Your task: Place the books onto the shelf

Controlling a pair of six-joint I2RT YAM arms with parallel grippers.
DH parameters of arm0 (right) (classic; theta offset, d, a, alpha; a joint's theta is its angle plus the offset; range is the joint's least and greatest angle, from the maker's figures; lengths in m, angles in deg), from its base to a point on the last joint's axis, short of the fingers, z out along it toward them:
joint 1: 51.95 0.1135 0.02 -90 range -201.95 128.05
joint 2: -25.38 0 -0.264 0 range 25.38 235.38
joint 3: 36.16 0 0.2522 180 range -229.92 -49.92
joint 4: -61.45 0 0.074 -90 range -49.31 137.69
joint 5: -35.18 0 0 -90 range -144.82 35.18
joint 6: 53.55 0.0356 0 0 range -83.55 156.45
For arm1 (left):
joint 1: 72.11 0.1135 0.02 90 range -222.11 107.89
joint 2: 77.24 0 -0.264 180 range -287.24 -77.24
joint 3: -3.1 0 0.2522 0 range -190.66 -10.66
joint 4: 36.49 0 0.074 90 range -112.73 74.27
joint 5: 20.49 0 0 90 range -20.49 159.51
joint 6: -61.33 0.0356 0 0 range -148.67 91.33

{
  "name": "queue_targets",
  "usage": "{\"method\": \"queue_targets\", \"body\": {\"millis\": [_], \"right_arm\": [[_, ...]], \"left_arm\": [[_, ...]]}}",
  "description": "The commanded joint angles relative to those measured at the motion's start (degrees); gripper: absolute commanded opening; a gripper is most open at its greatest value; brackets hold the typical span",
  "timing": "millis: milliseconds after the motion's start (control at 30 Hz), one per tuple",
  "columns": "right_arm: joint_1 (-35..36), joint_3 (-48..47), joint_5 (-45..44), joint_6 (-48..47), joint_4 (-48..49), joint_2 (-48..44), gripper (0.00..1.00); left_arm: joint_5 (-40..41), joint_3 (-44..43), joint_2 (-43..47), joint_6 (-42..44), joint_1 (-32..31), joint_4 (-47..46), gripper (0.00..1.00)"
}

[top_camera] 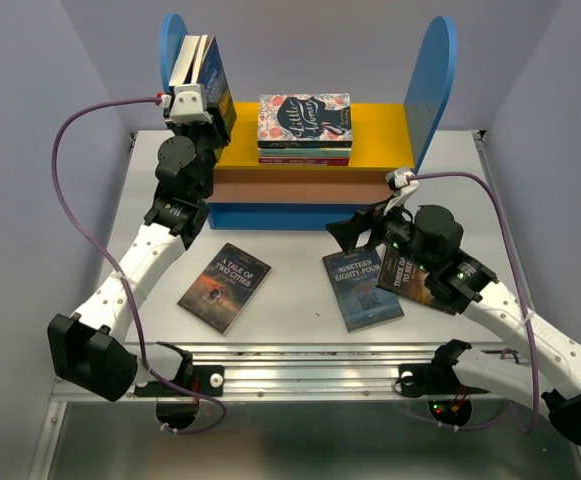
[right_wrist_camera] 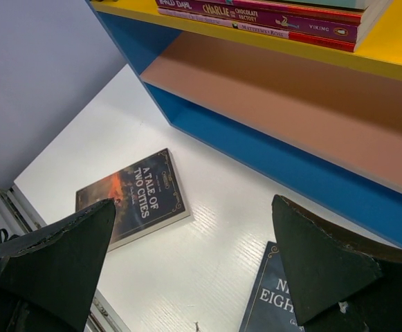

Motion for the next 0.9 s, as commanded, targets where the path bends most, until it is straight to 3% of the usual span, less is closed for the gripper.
{"method": "queue_targets", "body": {"millis": [0, 100, 467, 633, 867], "right_arm": [[0.02, -0.14, 1.41, 0.14, 1.50, 0.11, 1.00], [0.02, -0.23, 1.93, 0.14, 1.59, 0.20, 1.00], [0.02, -0.31, 3.52, 0.06, 1.59, -0.06, 1.00], [0.02, -0.49, 3.78, 0.06, 1.59, 0.11, 1.00], [0.02, -0.31, 2.99, 0.05, 1.50, 0.03, 1.00]], "left_arm": [[-0.88, -0.07, 3.25, -1.26, 0.28, -2.57, 0.56], [-1.32, -0.07, 4.30, -2.23, 0.28, -2.31, 0.64], [-5.01, -1.12, 11.15, -6.62, 0.28, -0.55, 0.73], [-9.22, -2.09, 15.10, -8.38, 0.20, -0.64, 0.99], [-20.82, -6.92, 13.89, -13.65, 0.11, 1.38, 0.99]]}}
